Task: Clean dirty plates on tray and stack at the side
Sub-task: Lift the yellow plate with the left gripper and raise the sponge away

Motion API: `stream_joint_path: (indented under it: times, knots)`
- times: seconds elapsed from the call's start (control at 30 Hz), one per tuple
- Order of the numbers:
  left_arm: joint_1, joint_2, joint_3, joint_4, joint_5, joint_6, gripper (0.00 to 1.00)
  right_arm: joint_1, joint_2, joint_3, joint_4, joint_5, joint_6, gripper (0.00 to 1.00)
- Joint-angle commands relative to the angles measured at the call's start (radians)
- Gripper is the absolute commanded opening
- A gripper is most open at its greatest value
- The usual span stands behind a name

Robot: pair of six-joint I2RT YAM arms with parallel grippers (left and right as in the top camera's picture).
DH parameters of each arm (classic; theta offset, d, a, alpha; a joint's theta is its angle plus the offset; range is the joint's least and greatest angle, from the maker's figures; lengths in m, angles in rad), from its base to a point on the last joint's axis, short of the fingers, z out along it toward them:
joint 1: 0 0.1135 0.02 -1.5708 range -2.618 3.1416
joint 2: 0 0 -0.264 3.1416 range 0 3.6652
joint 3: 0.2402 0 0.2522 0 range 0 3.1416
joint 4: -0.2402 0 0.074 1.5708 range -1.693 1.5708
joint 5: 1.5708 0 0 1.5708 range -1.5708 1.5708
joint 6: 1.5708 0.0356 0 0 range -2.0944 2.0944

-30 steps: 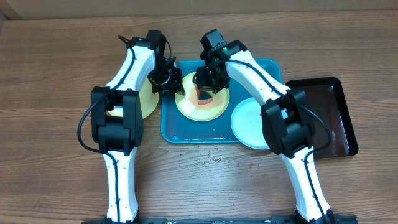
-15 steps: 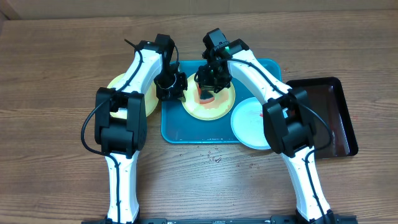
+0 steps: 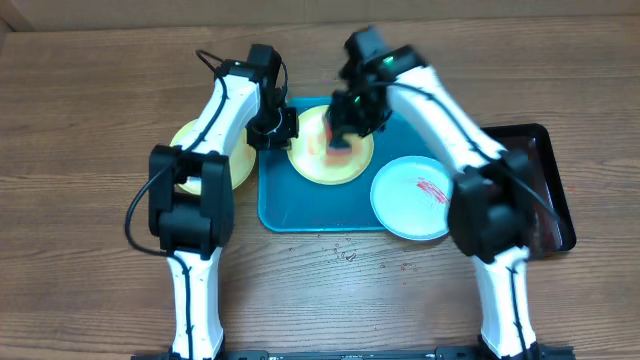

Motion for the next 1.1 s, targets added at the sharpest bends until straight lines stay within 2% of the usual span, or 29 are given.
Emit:
stream_joint_path:
  times: [0.0,0.13,0.47,0.77,1.07]
  knots:
    - [0.006,-0.183,0.020,-0.001,-0.144,0.071,0.04,-0.051,-0.210,0.060,-0.019,-0.022,-0.020,0.04]
    - [0.005,-0.275,0.020,-0.021,-0.214,0.130,0.04,-0.110,-0.286,0.060,-0.063,0.057,-0.027,0.04]
    - [-0.032,-0.370,0.020,-0.079,-0.533,0.129,0.04,-0.212,-0.293,0.055,-0.167,0.162,-0.049,0.04]
    - [-0.208,-0.370,0.020,-0.095,-0.914,-0.007,0.04,-0.224,-0.293,0.055,-0.187,0.181,-0.049,0.04]
    - [-0.284,-0.370,0.020,-0.187,-1.072,-0.171,0.04,-0.224,-0.293,0.055,-0.190,0.188,-0.048,0.04]
